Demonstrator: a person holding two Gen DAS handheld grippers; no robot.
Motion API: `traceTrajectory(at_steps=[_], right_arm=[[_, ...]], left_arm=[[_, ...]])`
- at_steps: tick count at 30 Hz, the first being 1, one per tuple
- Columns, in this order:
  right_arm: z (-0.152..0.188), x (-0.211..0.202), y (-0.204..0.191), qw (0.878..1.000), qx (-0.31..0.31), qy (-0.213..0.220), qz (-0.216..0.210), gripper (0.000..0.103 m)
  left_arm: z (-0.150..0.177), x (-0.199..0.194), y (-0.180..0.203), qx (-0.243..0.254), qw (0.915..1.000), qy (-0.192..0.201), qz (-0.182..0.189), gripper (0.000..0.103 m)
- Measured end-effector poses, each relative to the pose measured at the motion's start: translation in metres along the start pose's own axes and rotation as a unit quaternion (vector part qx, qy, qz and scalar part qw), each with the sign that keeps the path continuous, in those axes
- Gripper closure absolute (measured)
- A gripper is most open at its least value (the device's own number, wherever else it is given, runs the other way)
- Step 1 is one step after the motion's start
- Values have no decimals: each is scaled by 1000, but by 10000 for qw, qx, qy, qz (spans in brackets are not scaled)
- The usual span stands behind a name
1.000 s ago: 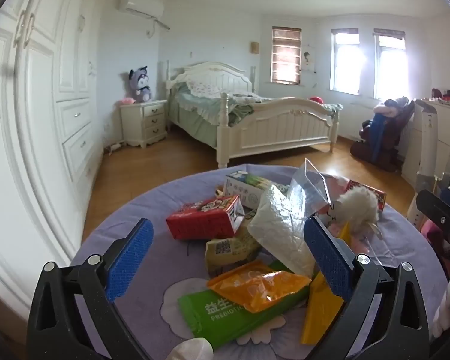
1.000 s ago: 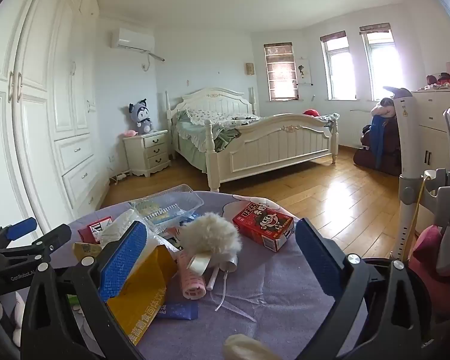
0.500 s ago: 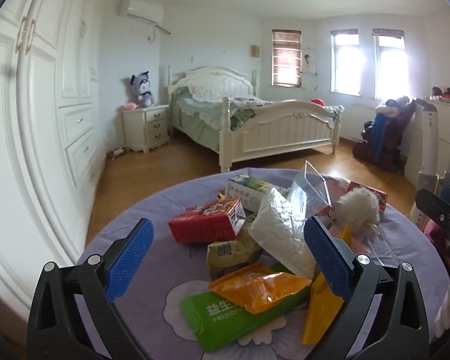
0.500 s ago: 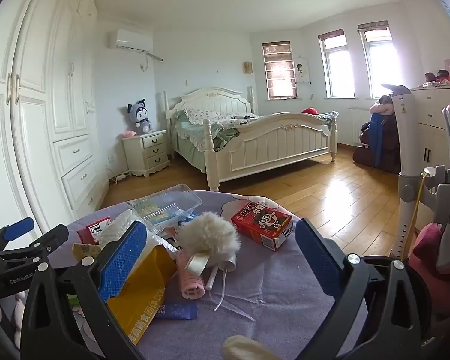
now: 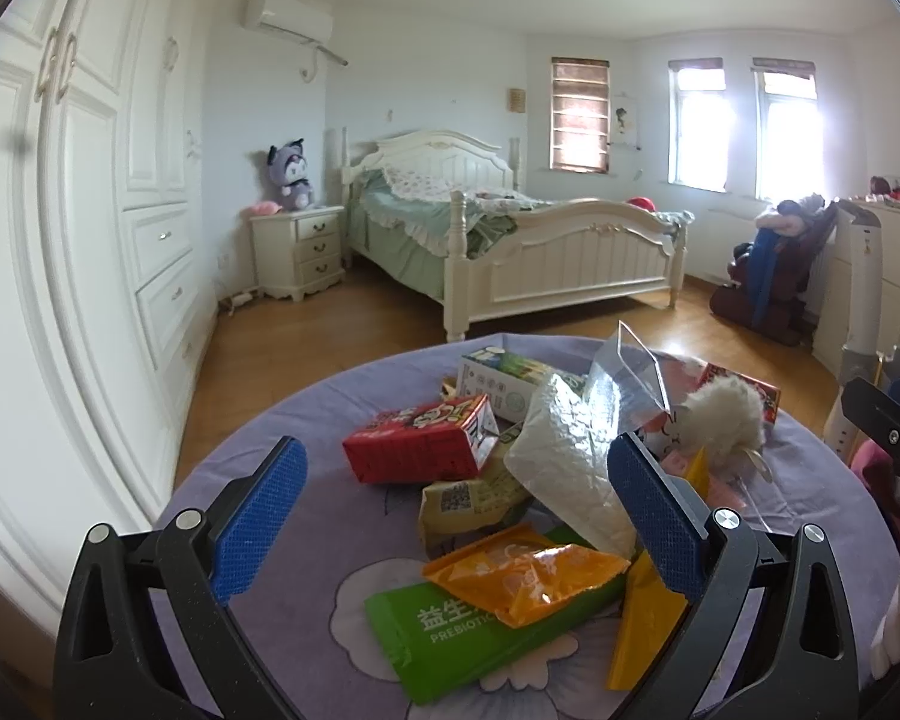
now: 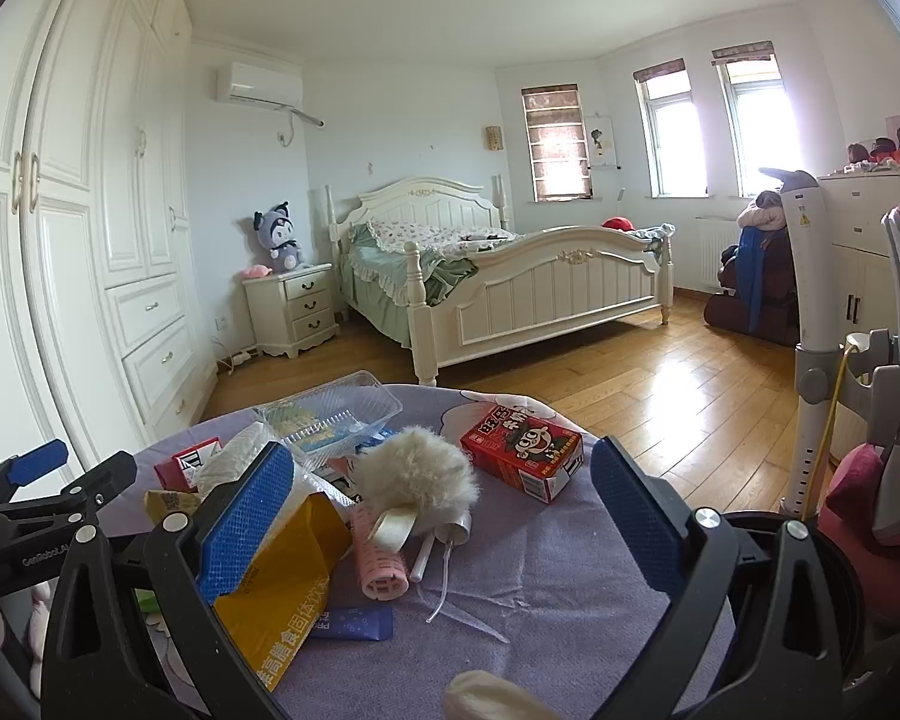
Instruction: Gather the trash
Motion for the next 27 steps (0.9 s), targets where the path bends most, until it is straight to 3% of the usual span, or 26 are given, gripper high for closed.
traceTrajectory(at_steps=[27], right_arm=[[1,-1,3,10000,41,18,3,5]], left_arm=[[2,1,-2,-62,10000,4,-29,4]])
Point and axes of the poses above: each gripper's, at about its wrist camera, not at the fingertips, and x roughly the way its jaws point, y to its right, z to its underside, the point moved 2 cm from there along x, roughly the way its jaws point, and after that the axes turned 11 degrees about y, right-handed, at the moved point
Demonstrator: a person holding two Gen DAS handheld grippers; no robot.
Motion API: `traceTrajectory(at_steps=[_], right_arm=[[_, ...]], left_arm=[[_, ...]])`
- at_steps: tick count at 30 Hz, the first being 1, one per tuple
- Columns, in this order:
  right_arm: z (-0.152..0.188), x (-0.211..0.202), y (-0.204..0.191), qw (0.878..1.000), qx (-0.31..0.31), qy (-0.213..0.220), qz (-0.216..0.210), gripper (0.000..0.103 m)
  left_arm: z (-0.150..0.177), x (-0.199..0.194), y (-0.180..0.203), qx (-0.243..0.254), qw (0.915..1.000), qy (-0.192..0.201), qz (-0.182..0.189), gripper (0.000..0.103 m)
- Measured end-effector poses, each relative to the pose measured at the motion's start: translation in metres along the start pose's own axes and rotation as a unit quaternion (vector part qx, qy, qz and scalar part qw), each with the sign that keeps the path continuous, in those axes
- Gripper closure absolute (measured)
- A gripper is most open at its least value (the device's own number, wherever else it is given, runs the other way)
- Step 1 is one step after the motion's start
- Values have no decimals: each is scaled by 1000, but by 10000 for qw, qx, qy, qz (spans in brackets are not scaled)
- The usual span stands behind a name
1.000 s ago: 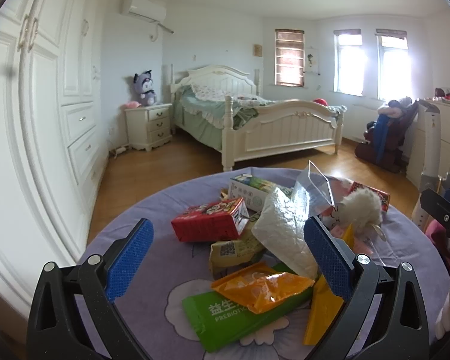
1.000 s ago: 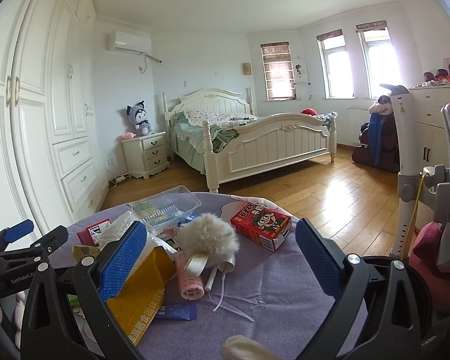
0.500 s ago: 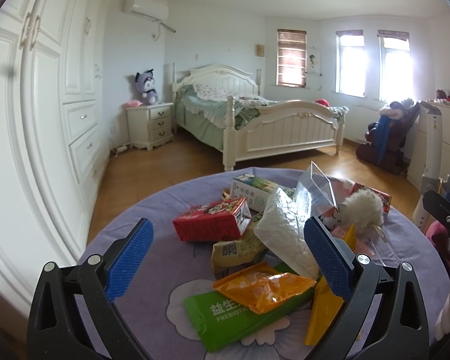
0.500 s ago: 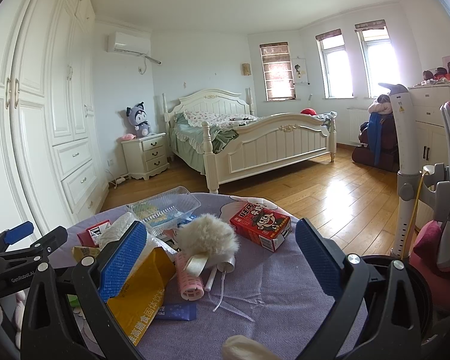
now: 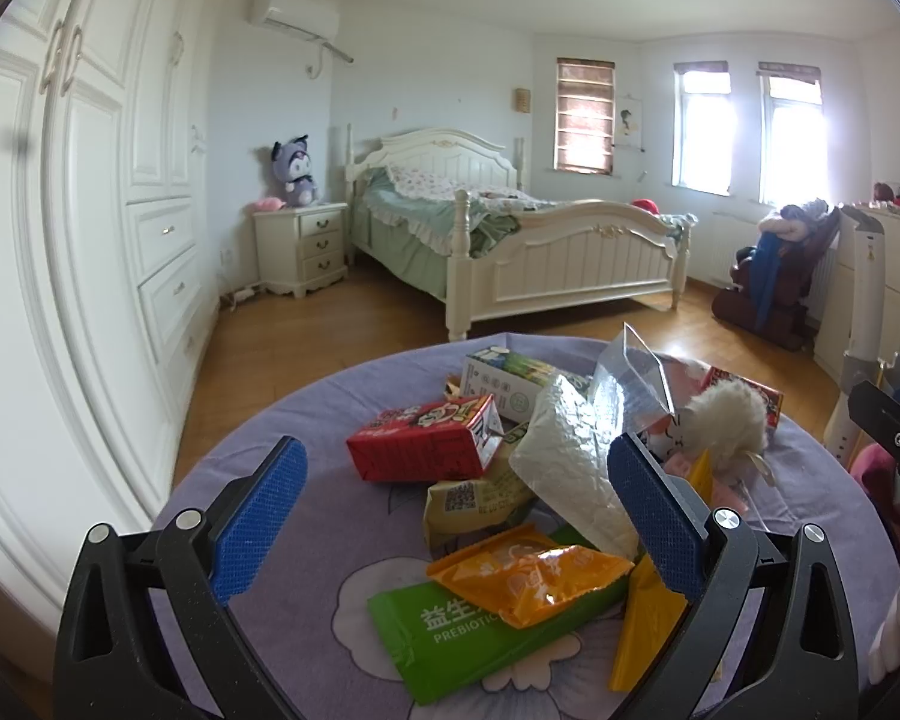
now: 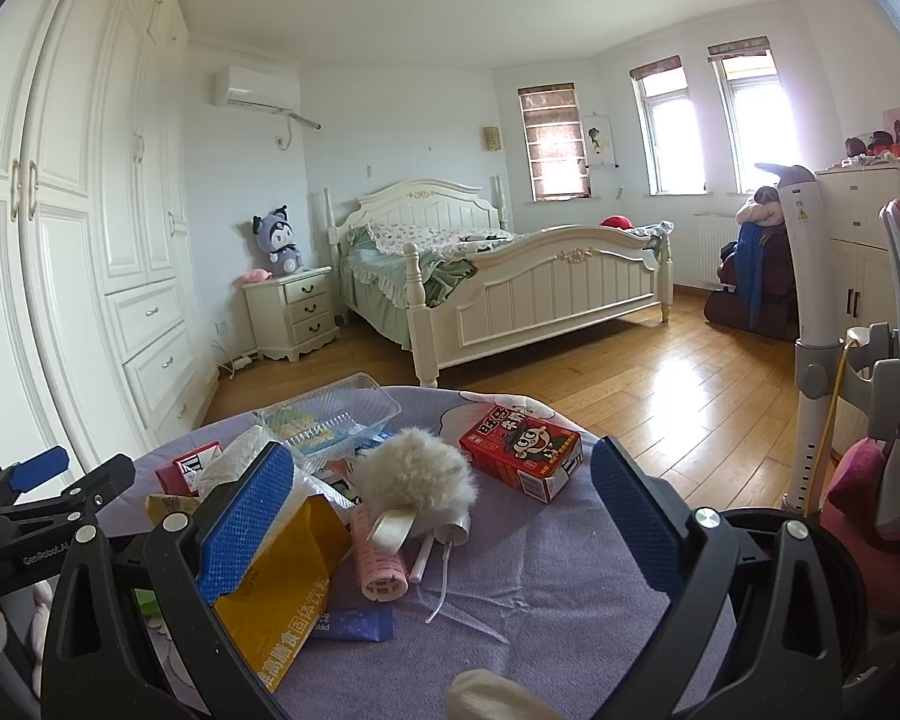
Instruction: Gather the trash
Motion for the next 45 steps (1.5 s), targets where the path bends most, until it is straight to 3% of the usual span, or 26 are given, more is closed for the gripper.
traceTrajectory(at_steps=[45], right_arm=[[1,4,4,9997,174,-167,17,5]], left_arm=[[0,4,-10,-157,9999,-60,12,4]])
Point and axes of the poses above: each gripper's, at about its wrist camera, not at the fingertips, and x roughly the way its jaws point, y to its right, z to its underside, the point moved 2 cm from there along x, roughly the way its jaws point, and after that the axes turned 11 degrees about y, right-handed, at the moved point
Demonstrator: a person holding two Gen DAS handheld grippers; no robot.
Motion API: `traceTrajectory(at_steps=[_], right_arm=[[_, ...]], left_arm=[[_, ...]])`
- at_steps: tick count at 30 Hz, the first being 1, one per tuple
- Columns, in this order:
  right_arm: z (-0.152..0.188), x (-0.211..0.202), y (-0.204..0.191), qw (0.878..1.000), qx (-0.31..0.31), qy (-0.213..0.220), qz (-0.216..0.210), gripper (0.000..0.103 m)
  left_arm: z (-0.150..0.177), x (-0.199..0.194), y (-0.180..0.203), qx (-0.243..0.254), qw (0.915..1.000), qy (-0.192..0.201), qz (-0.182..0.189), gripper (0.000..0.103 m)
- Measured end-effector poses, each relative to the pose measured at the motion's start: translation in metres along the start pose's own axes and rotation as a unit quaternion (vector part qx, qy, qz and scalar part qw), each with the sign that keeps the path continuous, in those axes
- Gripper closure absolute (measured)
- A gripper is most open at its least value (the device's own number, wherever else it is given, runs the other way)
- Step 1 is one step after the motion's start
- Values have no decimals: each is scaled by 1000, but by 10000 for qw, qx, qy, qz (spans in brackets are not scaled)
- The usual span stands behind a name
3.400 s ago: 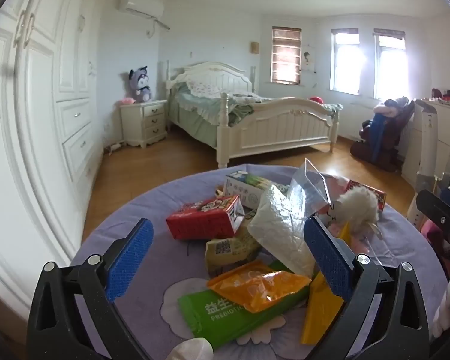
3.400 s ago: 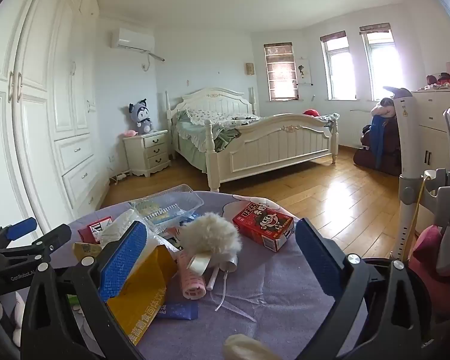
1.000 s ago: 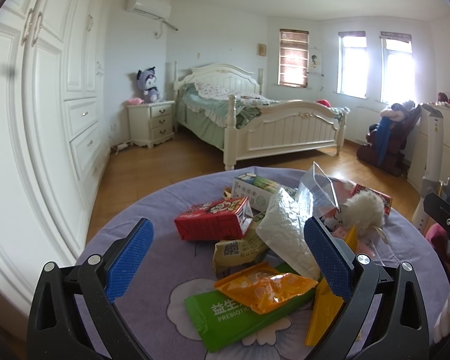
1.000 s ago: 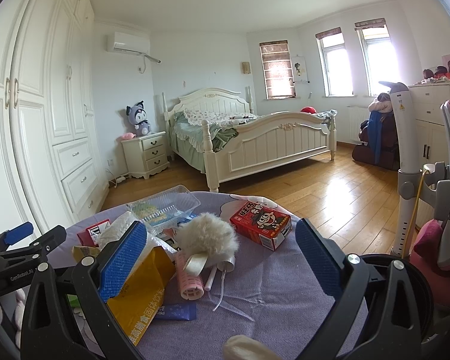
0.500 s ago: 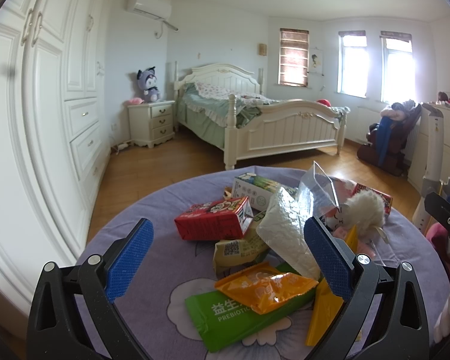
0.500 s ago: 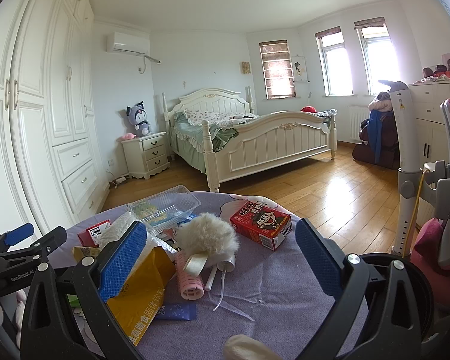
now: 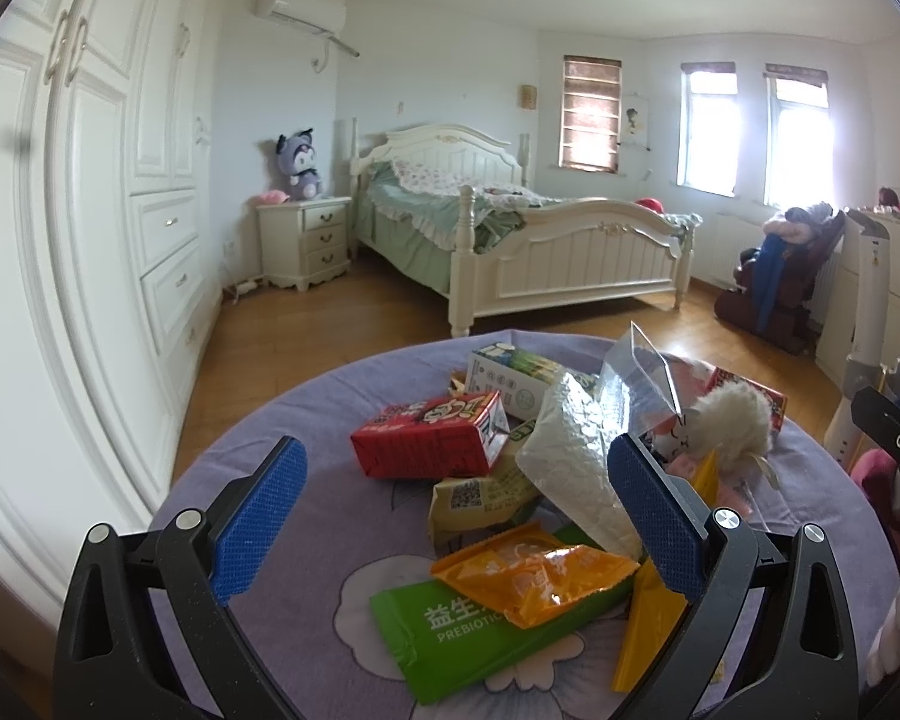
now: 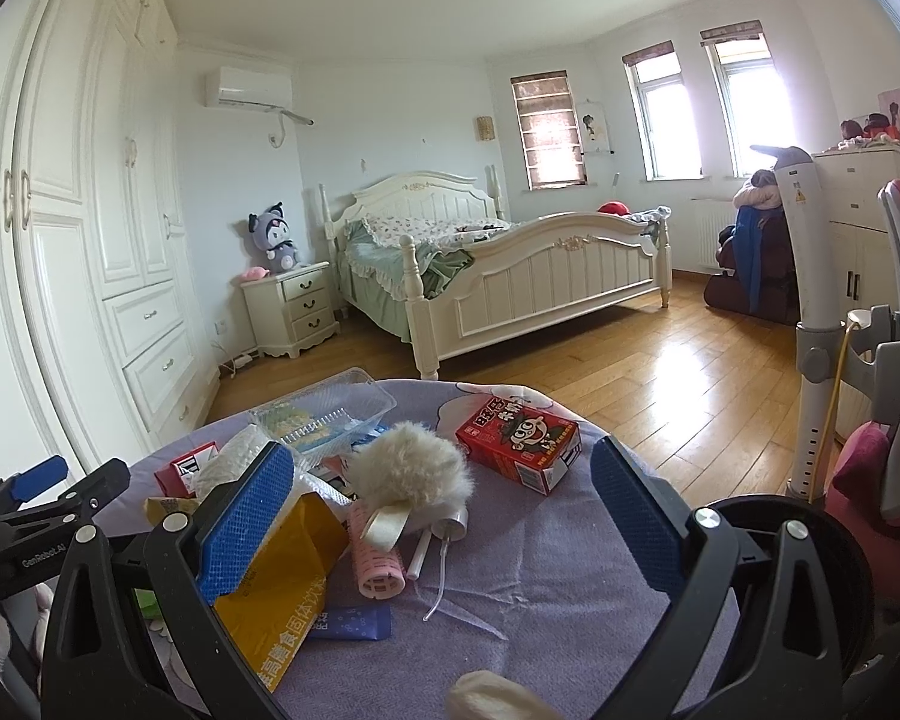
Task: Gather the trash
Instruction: 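Grasp the red milk box with the left tool while the right grasps the clear plastic tray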
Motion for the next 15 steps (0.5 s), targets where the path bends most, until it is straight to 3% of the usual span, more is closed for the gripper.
traceTrajectory(at_steps=[2,4,6,8,11,13,15], right_arm=[[2,9,1,9996,34,-279,-64,5],[1,33,8,9940,322,-1011,-280,5],[-16,56,21,9775,1256,-1580,-617,5],[-32,83,19,9569,1792,-2119,-859,5],[-48,126,-5,9399,1869,-2622,-1140,5],[-48,153,-24,9304,1830,-2948,-1181,5],[-42,176,-44,9300,1446,-3208,-1058,5]], left_arm=[[-4,1,-8,-302,9984,-140,464,4],[-14,10,-23,-594,9936,-550,787,4],[-25,23,-38,-789,9864,-926,1101,4],[-33,41,-49,-784,9812,-1229,1268,4],[-36,76,-59,-569,9752,-1728,1260,4],[-30,100,-64,-632,9661,-2079,1397,4],[-22,118,-67,-573,9625,-2281,1348,4]])
Point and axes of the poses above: each gripper's, at about its wrist camera, not at the fingertips, and x roughly the way its jaws point, y to its right, z to its underside, the point moved 2 cm from there along x, roughly the way its jaws point, and after that the axes turned 11 degrees about y, right-handed, at the moved point
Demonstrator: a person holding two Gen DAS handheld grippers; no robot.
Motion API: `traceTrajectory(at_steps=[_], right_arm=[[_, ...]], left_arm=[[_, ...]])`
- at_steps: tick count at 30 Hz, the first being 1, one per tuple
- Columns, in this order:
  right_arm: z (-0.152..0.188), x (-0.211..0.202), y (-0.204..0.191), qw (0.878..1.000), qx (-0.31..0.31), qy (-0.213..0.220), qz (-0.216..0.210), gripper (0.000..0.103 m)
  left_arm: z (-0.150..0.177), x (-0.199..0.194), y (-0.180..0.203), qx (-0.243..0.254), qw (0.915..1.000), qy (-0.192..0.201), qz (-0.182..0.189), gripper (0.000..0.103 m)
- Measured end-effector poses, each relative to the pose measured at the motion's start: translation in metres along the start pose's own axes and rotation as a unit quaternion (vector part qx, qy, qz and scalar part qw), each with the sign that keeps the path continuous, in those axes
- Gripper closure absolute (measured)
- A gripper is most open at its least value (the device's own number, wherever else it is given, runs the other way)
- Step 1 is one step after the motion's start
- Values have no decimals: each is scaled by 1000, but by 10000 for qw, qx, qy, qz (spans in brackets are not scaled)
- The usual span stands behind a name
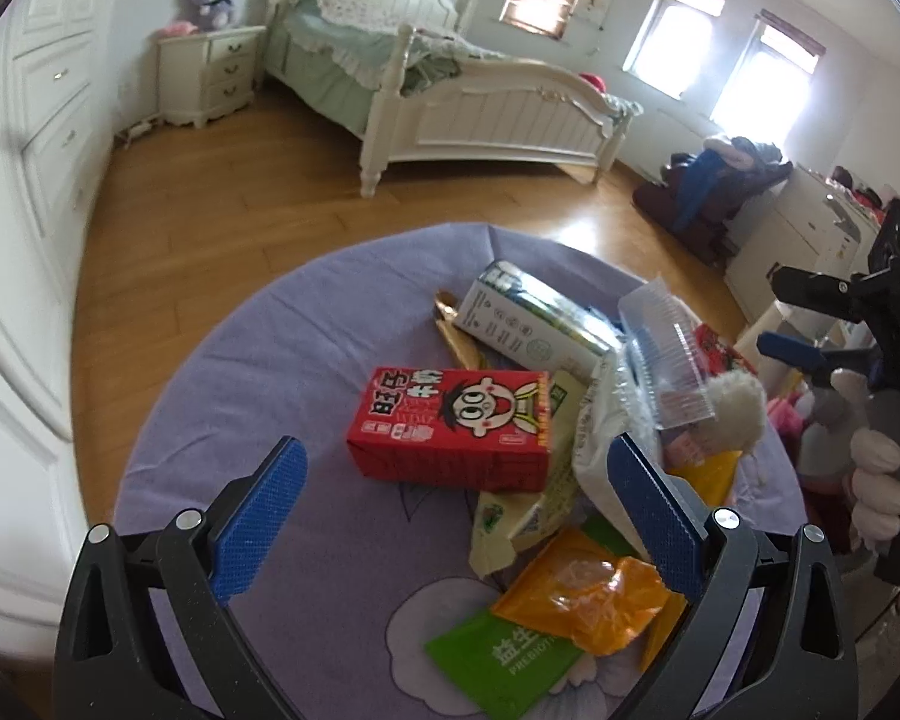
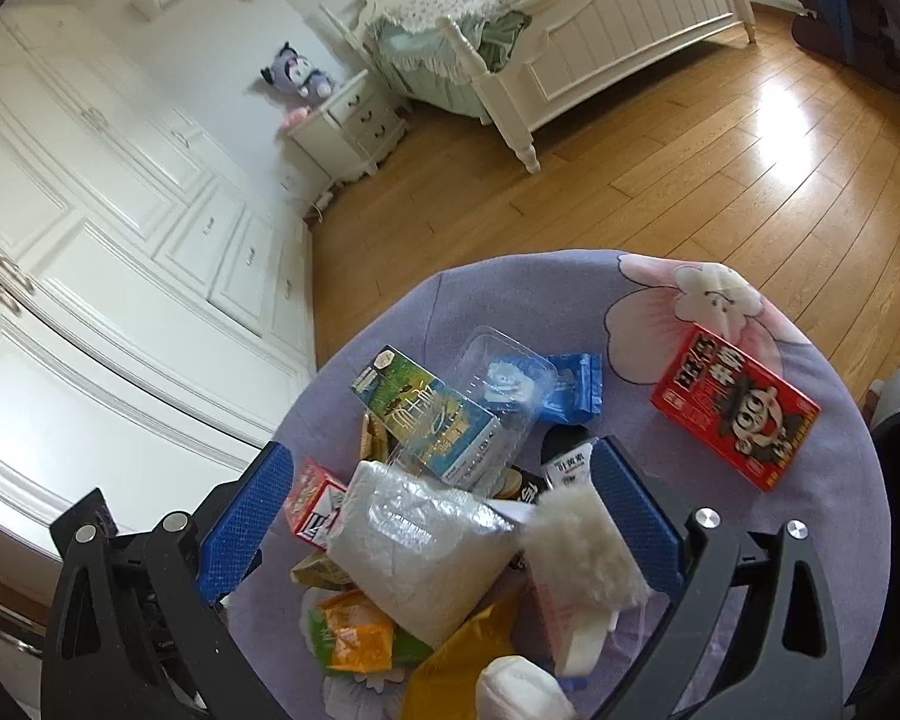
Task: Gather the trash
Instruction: 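Grasp the red milk box with the left tool while the right grasps the clear plastic tray, then carry both items over the black bin and open both tools to drop them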
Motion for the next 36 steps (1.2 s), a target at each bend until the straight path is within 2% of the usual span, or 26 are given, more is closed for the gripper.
traceTrajectory(at_steps=[3,6,7,8,13,14,15,17,20,24,26,28,30,32,34,36], right_arm=[[4,38,-5,9974,-167,-494,487,5],[10,61,-5,9953,-143,-746,597,5],[13,64,-5,9953,-113,-776,562,9],[16,67,-5,9953,-109,-801,528,20],[21,67,-2,9956,-192,-785,466,54],[21,65,-1,9961,-187,-745,435,56],[23,62,-1,9963,-183,-744,381,57],[25,52,2,9970,-189,-687,305,58],[27,44,1,9978,-311,-573,137,59],[24,12,-6,9986,-475,-81,-212,60],[19,-21,-13,9956,-649,458,-495,60],[16,-70,-19,9852,-1026,1280,-499,60],[21,-122,-18,9648,-1505,2145,-236,59],[34,-160,-3,9489,-1758,2617,141,59],[49,-182,32,9446,-1654,2753,678,59],[67,-192,76,9434,-1523,2664,1263,59]], left_arm=[[2,19,-6,-29,9995,-250,178,4],[3,32,-5,81,9992,-331,211,4],[4,33,-3,130,9991,-333,237,4],[4,36,-2,148,9989,-333,288,4],[0,58,0,253,9980,-496,304,5],[-1,61,0,220,9979,-511,345,6],[-1,65,-1,154,9977,-552,373,13],[-2,67,-5,-73,9975,-541,458,14],[-4,62,-12,-318,9979,-320,468,15],[-11,35,-5,-453,9974,157,545,15],[-16,9,10,-447,9957,488,648,15],[-22,-22,36,-342,9924,812,855,15],[-27,-42,68,-250,9877,986,1192,15],[-26,-51,104,-211,9814,1016,1614,15],[-21,-46,144,-228,9746,880,2048,15],[-14,-36,185,-271,9661,589,2498,15]])
Point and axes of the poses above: each gripper's, at about its wrist camera, not at the fingertips, and x roughly the way its jaws point, y to its right, z to its underside, the point moved 2 cm from there along x, roughly the way its jaws point, and after that the axes turned 11 degrees about y, right-handed, at the moved point
